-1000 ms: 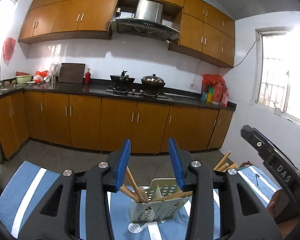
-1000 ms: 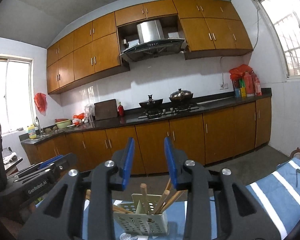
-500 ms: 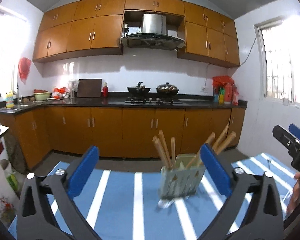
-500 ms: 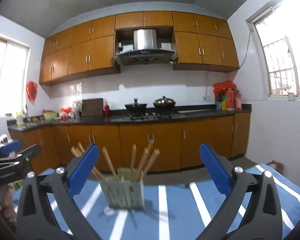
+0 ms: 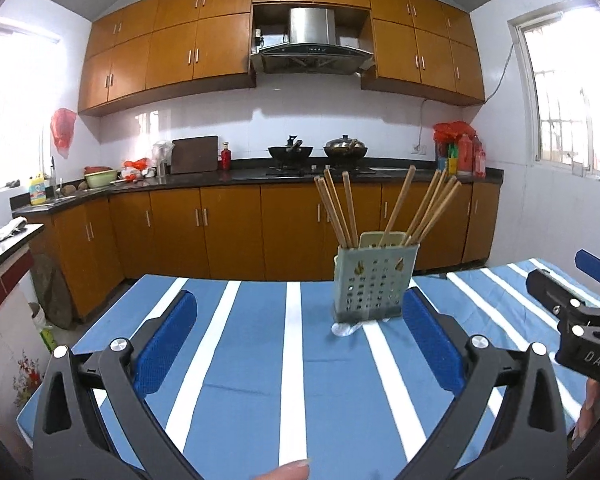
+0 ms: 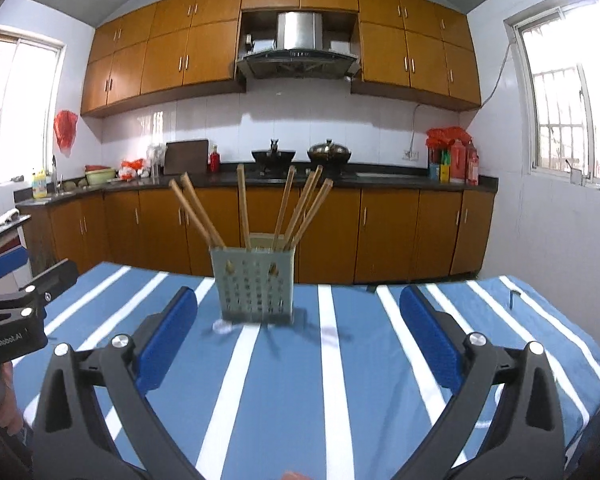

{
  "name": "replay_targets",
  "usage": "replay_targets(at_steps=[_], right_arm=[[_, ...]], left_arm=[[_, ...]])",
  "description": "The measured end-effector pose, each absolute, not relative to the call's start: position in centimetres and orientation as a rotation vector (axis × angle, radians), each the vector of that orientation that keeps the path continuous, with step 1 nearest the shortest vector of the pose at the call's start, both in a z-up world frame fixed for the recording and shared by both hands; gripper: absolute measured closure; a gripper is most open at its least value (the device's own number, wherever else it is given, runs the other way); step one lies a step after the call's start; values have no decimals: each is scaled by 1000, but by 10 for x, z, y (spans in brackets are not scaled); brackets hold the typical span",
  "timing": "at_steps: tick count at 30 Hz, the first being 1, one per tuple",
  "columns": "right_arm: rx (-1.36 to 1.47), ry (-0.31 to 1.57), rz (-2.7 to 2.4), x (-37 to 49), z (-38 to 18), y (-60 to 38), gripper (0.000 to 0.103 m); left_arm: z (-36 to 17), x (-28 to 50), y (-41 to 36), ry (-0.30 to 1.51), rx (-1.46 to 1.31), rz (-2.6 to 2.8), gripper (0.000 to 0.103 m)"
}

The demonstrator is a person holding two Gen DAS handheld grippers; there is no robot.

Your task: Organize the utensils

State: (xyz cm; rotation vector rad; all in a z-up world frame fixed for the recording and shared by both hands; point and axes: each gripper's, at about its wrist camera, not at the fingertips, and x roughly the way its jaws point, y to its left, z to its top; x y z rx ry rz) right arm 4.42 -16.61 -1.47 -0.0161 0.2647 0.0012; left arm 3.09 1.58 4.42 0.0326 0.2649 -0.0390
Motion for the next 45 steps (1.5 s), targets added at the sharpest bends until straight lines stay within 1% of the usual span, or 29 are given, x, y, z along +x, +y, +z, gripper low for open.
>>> replay_targets(at_steps=[10, 19, 28, 45], right_arm=[[-12, 333, -27, 38, -42, -172, 4], [17, 364, -35, 37, -54, -180, 4], [24, 378, -40, 39, -59, -185, 4], [30, 372, -37, 39, -58, -185, 4]], left_arm=[[16, 25, 15, 331, 47, -32, 2], [3, 19, 18, 351, 33, -36, 2], [-3, 19, 14, 377, 31, -47, 2], [-3, 17, 13, 371, 29, -53, 2]])
